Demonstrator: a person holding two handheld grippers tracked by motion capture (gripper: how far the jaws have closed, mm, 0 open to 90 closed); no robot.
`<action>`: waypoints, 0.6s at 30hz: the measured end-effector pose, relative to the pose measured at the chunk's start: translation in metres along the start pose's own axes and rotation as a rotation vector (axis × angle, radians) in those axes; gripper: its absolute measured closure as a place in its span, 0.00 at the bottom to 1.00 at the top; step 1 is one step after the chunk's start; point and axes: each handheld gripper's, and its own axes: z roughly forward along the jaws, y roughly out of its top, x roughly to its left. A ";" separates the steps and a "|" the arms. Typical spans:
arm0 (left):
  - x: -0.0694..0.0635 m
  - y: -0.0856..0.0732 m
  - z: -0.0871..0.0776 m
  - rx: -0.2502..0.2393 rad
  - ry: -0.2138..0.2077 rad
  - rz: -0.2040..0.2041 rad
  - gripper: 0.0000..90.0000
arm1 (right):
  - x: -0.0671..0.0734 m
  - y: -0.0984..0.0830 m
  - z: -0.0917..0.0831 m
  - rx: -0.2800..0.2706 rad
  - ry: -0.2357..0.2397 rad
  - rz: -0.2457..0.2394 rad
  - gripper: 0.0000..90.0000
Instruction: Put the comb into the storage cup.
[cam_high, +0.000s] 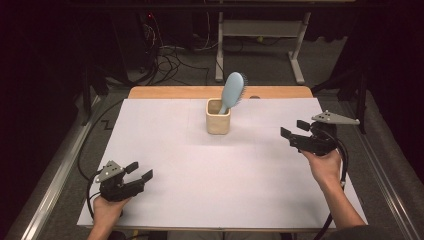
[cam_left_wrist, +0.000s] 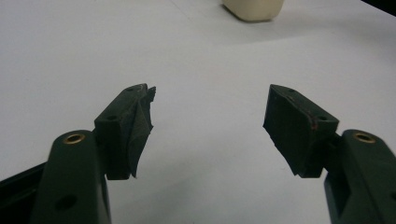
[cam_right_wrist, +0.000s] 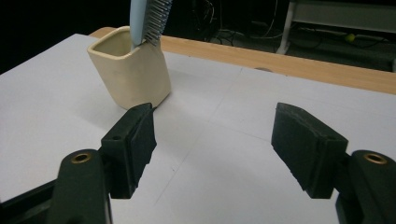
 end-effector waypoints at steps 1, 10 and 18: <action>0.000 0.000 0.000 0.000 -0.001 0.000 0.36 | 0.000 -0.001 -0.001 0.005 -0.003 0.000 0.34; -0.001 0.000 0.000 -0.003 -0.001 -0.003 0.36 | -0.001 -0.002 -0.015 -0.022 -0.020 -0.020 0.33; -0.002 0.000 -0.001 -0.006 -0.008 -0.008 0.36 | -0.002 -0.008 -0.026 -0.036 -0.011 -0.026 0.32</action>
